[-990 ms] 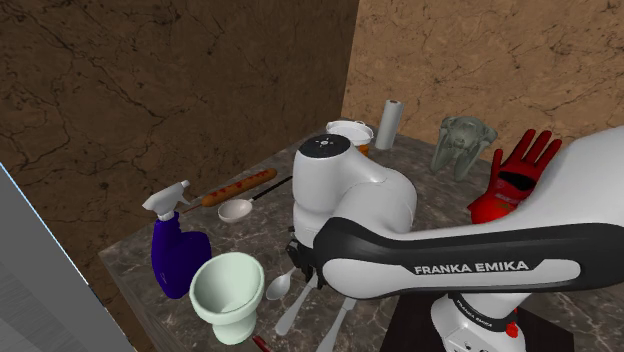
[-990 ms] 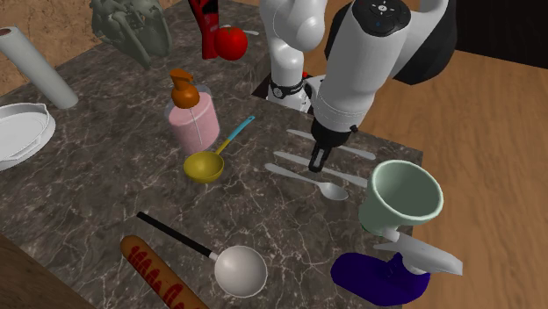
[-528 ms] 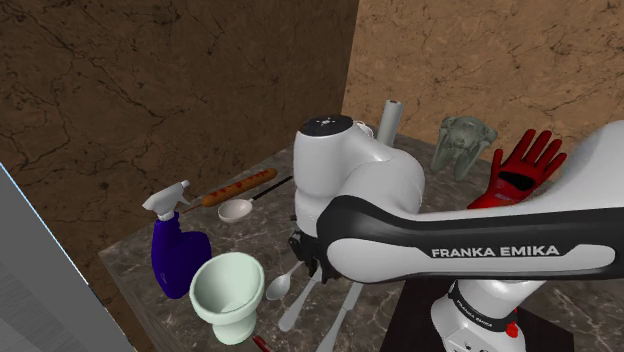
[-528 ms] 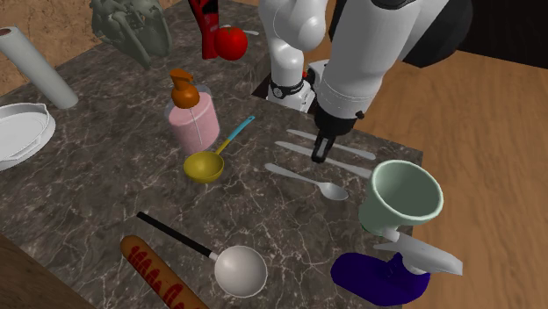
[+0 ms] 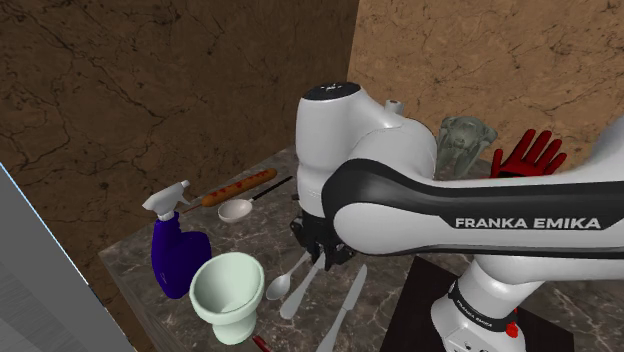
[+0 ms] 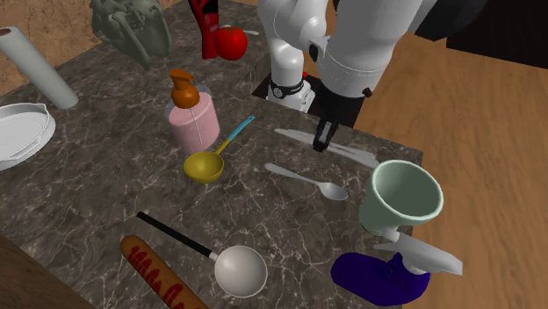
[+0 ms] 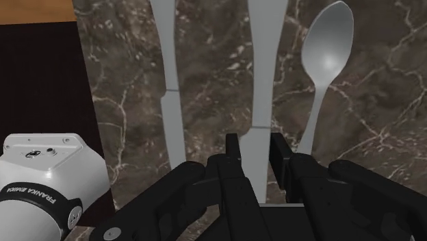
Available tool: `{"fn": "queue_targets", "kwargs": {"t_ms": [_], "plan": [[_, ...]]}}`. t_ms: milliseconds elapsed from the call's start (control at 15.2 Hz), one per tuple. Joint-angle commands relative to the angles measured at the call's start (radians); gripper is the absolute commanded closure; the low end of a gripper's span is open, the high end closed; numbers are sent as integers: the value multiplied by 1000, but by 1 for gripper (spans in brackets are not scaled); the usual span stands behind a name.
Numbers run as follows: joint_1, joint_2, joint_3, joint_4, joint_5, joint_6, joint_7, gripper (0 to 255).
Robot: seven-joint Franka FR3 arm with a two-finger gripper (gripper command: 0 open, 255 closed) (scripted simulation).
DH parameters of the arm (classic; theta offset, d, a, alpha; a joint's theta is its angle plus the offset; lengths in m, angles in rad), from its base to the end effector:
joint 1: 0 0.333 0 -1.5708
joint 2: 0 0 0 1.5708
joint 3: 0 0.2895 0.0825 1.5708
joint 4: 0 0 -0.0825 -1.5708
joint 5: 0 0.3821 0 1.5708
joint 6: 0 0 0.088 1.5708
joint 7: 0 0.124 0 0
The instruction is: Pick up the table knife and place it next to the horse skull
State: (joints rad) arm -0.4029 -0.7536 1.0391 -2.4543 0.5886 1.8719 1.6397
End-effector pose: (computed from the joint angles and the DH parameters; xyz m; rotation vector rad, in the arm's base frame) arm 0.3160 0.2740 0.3739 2.3406 -1.9556 0.0595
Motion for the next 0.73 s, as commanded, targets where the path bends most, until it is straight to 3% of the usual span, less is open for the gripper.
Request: {"fn": "queue_targets", "kwargs": {"t_ms": [0, 660], "plan": [[3, -6, -18, 20, -10, -29, 4, 255], [11, -26, -102, 118, -60, -158, 9, 255]]}}
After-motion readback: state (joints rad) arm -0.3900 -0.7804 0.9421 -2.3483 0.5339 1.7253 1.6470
